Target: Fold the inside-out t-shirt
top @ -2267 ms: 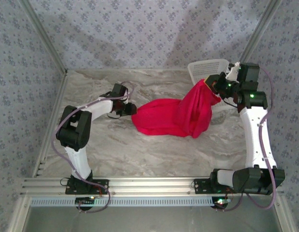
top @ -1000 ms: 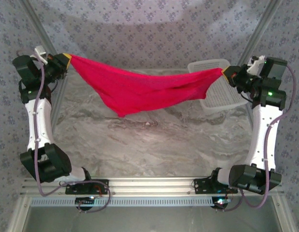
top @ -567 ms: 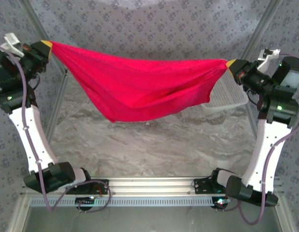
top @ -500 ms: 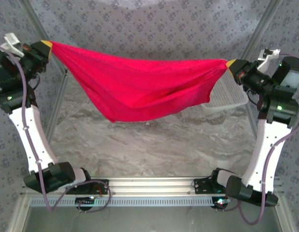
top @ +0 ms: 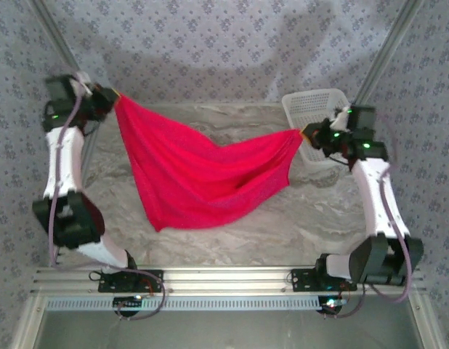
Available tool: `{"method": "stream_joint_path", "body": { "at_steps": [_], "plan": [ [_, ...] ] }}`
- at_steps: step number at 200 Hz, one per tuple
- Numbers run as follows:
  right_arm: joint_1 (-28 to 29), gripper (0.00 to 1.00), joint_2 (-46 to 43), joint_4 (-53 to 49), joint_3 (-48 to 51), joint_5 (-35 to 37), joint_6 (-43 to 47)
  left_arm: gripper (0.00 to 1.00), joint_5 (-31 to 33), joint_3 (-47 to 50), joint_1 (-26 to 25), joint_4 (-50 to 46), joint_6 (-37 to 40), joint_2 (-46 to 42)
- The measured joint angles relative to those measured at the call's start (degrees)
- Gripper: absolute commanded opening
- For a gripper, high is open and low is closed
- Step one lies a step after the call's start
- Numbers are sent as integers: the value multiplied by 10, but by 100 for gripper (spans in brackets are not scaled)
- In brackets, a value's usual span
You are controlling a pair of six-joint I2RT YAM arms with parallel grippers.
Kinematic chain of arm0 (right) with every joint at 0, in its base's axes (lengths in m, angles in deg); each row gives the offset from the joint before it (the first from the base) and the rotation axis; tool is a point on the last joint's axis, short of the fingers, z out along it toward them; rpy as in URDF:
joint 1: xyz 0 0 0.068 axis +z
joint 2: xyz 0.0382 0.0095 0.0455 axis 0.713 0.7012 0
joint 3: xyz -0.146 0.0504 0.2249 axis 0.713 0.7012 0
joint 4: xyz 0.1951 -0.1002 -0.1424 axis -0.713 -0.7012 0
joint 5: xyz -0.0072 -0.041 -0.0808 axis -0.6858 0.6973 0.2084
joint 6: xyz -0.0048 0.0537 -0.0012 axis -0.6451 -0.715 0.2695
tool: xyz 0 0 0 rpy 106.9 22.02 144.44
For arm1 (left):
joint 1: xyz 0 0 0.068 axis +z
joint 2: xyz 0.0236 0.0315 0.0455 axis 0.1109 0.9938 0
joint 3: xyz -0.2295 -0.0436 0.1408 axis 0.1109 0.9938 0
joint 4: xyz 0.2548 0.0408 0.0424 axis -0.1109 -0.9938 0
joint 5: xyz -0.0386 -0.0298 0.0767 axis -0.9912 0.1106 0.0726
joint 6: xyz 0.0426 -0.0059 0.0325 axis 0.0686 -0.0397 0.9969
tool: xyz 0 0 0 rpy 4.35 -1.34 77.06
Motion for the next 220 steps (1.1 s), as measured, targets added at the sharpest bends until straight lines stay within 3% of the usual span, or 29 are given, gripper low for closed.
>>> {"method": "stream_joint_path", "body": {
  "at_steps": [9, 19, 25, 36, 47, 59, 76, 105, 127, 152, 159, 172, 179, 220],
  "plan": [
    [15, 0, 25, 5, 18, 15, 4, 2, 21, 11, -13, -17, 16, 44],
    [26, 0, 52, 9, 33, 31, 10, 18, 46, 24, -26, -35, 34, 83],
    [28, 11, 64, 10, 38, 39, 13, 27, 60, 29, -32, -47, 44, 99],
    [30, 43, 89, 11, 38, 51, 21, 44, 88, 35, -46, -69, 56, 118],
    [30, 58, 111, 9, 30, 64, 34, 54, 118, 36, -60, -85, 72, 121],
    [32, 66, 126, -2, 14, 83, 49, 56, 153, 36, -79, -94, 90, 111],
    [43, 67, 125, -21, -2, 115, 76, 56, 201, 37, -120, -102, 112, 83],
    [101, 63, 95, -28, 23, 150, 102, 54, 230, 68, -257, -75, 156, 9],
    [158, 63, 97, -27, 64, 163, 107, 54, 227, 76, -371, -48, 186, 1],
    [198, 62, 153, -20, 77, 168, 107, 53, 223, 78, -434, -38, 201, 40],
    [202, 55, 171, -13, 78, 171, 107, 53, 222, 78, -438, -38, 201, 54],
    [204, 15, 199, 0, 81, 176, 104, 53, 221, 80, -439, -38, 200, 76],
    [204, 0, 212, 6, 83, 179, 106, 53, 220, 83, -437, -38, 200, 85],
    [203, 0, 174, 27, 134, 188, 109, 61, 200, 88, -443, -26, 200, 94]
  ]
}}
